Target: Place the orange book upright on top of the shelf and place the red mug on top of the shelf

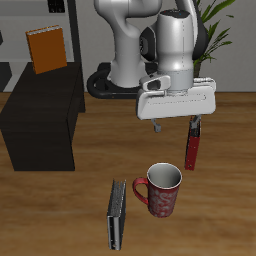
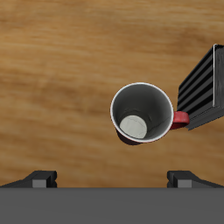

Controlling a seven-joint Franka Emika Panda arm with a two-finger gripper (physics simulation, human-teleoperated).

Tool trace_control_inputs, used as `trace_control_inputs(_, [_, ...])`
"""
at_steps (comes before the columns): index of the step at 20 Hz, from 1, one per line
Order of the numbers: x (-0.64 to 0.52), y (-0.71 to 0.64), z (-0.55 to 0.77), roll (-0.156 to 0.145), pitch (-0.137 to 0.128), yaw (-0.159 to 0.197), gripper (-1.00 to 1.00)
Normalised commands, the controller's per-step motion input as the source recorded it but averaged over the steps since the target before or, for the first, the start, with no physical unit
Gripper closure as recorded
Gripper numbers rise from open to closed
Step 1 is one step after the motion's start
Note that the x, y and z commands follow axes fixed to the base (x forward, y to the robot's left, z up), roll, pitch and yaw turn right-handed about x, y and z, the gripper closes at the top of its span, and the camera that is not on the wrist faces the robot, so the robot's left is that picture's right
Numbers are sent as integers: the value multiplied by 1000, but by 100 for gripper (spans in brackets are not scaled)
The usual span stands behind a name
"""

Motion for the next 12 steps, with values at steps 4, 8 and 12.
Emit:
trace_control_inputs(4, [183,95,-89,10,2,-6,-100])
trace_control_inputs(8, [222,95,-57,7,-4,46,-100])
trace_control_inputs(12, [126,61,-126,-1,14,47,-100])
